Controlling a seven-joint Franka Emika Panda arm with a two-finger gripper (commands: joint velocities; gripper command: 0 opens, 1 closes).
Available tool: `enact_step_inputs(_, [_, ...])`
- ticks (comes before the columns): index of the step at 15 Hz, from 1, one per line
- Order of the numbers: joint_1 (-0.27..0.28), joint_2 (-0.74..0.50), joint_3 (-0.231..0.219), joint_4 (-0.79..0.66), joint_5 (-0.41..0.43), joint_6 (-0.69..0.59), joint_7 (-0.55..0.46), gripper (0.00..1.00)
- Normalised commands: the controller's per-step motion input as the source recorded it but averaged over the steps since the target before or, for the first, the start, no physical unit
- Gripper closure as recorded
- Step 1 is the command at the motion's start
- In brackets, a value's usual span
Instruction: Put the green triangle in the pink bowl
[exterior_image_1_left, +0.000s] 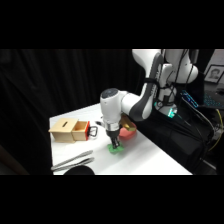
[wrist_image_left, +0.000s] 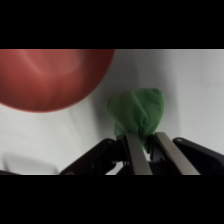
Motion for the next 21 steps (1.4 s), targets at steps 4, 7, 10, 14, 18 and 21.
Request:
enact_step_inputs(4, [-0.063, -0.47, 0.034, -0.19, -0.068, -0.20, -0.10, 0.95])
enact_step_inputs(7, [-0.132, -0.47, 0.091, -0.22, -0.017, -0.20, -0.17, 0.95])
enact_step_inputs(10, [-0.165, -0.50, 0.098, -0.29, 0.001, -0.19, -0.20, 0.95])
enact_step_inputs(14, [-0.169, -0.50, 0.094, -0.35, 0.017, -0.13, -0.20, 0.95])
enact_step_inputs(18, [-0.154, -0.43, 0.093, -0.34, 0.033, -0.06, -0.19, 0.95])
enact_step_inputs(21, [-0.148, -0.33, 0.075, -0.32, 0.020, 0.02, -0.18, 0.95])
